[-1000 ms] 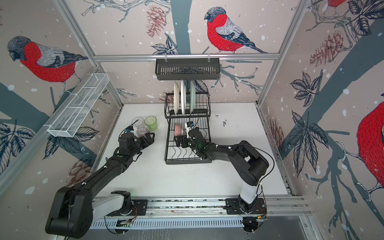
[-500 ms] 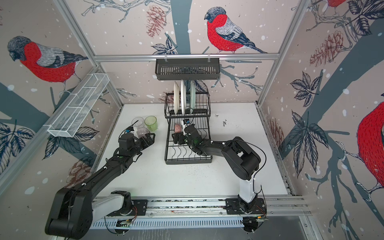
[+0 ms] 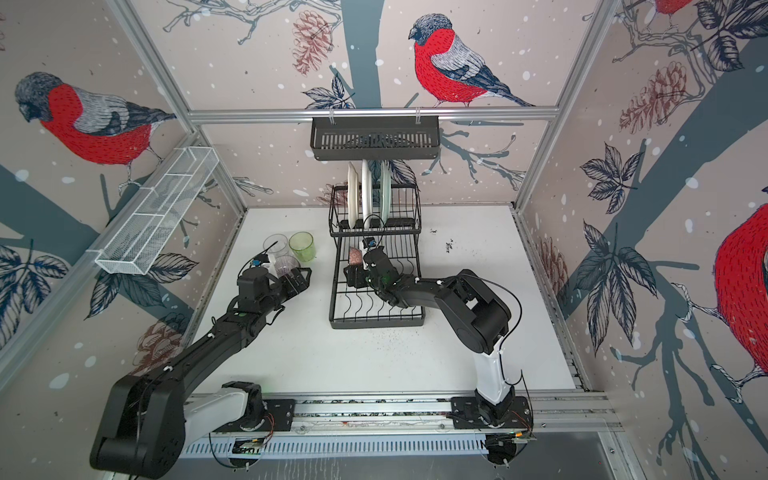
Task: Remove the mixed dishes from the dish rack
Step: 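Lower the right gripper onto the rim of the red-flowered bowl in the rack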
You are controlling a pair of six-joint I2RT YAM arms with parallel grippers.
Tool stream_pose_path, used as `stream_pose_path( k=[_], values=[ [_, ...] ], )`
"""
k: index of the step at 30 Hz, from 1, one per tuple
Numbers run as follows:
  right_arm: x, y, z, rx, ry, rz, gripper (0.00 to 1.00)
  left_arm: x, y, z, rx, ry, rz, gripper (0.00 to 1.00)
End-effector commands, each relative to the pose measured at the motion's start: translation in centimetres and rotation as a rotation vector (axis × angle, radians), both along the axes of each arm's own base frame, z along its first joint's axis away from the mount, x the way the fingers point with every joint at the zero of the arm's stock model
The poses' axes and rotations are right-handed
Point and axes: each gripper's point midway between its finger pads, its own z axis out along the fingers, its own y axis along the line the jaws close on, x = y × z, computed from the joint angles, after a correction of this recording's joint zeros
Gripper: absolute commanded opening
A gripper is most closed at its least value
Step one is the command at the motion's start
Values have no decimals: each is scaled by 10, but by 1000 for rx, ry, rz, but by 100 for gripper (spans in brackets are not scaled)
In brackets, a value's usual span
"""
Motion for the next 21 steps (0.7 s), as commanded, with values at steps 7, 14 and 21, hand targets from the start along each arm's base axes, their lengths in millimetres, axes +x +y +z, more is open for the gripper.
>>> stream_pose_path(
  k=[7, 14, 21],
  values=[
    [7, -6, -9, -59, 7, -49, 66, 4, -2, 7, -7, -33, -11, 97],
    [10, -12, -10, -109, -12, -88, 58, 3, -3, 8, -12, -37, -11, 98],
    [14, -23, -3, -161, -59, -155, 54, 3, -3, 7, -13, -36, -12, 98]
  ],
)
